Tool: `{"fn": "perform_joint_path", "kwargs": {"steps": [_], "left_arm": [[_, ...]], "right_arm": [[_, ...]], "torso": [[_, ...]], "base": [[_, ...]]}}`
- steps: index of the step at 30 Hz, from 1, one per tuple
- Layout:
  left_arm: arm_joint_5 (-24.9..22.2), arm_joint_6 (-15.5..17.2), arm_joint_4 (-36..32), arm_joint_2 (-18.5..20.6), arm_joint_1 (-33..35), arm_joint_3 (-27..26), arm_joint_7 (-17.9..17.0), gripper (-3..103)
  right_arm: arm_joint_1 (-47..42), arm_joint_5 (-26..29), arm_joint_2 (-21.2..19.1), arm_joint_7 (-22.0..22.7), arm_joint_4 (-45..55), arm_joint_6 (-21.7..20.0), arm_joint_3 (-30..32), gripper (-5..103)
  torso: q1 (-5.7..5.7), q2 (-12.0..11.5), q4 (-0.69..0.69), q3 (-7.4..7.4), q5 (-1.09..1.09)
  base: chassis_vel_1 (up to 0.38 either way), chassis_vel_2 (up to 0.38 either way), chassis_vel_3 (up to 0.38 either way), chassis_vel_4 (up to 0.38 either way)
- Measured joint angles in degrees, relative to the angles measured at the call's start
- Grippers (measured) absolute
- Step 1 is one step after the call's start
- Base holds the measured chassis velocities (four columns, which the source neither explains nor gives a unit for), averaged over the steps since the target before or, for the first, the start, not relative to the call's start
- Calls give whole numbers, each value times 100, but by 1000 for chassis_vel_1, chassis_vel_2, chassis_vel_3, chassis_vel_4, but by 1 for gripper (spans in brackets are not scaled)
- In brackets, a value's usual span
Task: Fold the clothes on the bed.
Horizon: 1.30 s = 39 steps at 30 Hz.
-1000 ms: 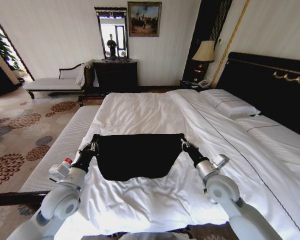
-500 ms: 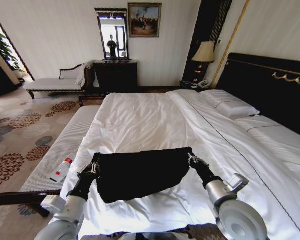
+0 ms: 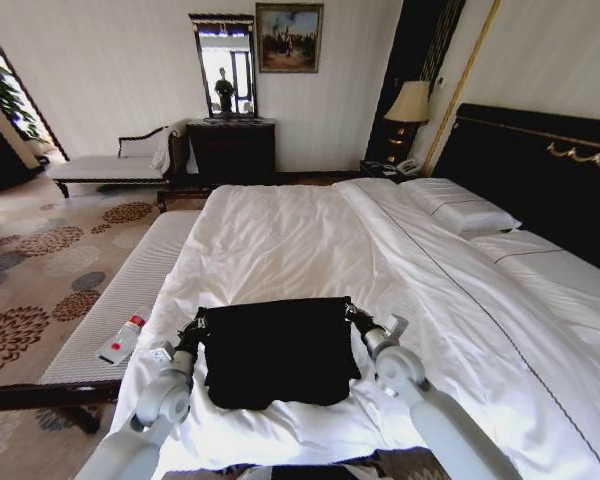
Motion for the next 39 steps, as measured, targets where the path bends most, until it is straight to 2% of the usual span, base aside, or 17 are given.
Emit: {"fn": "perform_joint_path", "kwargs": {"steps": [2,4,6,8,9,12,14,17,21,25,28,31,33,35,38,39], "left_arm": [[-77,1,527,-26,-505,256,6,1],[-93,14,756,-40,-710,377,18,1],[-116,25,1431,-97,-1348,756,69,1],[-207,21,1809,-150,-1758,1015,81,1],[-207,21,1809,-150,-1758,1015,81,1],[-325,-84,2571,-332,-2594,1516,115,1],[-334,-113,2713,-369,-2720,1590,123,1],[-430,-208,3456,-562,-3270,1862,136,1],[-497,-253,3813,-598,-3440,1904,283,1],[-462,-387,3838,-580,-3357,1898,377,1],[-394,-647,3801,-671,-3184,1843,429,1],[-369,-722,3729,-703,-3116,1815,428,1],[-362,-783,3375,-632,-2922,1724,413,1],[-362,-787,3301,-612,-2875,1694,410,1],[-332,-840,2631,-436,-2272,1402,398,1],[-269,-889,2409,-381,-2011,1276,424,1]], "right_arm": [[374,-89,153,-81,-640,123,-251,1],[510,-136,235,-128,-903,187,-336,1],[907,-252,516,-291,-1630,392,-491,1],[1138,-300,658,-380,-1953,497,-537,1],[1138,-300,658,-380,-1953,497,-537,1],[1535,-344,848,-522,-2418,652,-580,1],[1603,-345,879,-538,-2490,667,-585,1],[1916,-388,1053,-595,-2925,776,-603,1],[2010,-409,1118,-642,-3147,848,-585,1],[1893,-479,1038,-787,-3176,923,-617,1],[1745,-565,1016,-920,-3212,1055,-590,1],[1706,-568,1024,-966,-3195,1166,-557,1],[1560,-568,978,-1075,-3025,1408,-489,1],[1519,-566,960,-1088,-2981,1429,-472,1],[959,-697,707,-1278,-2507,1579,-281,1],[735,-793,621,-1337,-2351,1638,-204,1]], "torso": [[0,0,-3,0,0],[1,0,-2,0,1],[1,-1,1,0,2],[0,0,1,-1,1],[0,0,1,-1,1],[-1,0,-1,-1,1],[-1,0,-2,-2,2],[0,0,-2,-1,2],[0,0,2,-1,2],[-2,1,2,-3,2],[-4,2,-1,-3,2],[-3,2,-2,-2,1],[-2,2,1,-2,2],[-2,2,1,-2,2],[-3,2,0,-2,0],[-3,3,-5,-4,3]], "base": [[0,0,0,0],[0,0,0,0],[0,0,0,0],[0,0,0,0],[0,0,0,0],[0,0,0,0],[0,0,0,0],[0,0,0,0],[0,0,0,0],[0,0,0,0],[0,0,0,0],[0,0,0,0],[0,0,0,0],[0,0,0,0],[0,0,0,0],[0,0,0,0]]}}
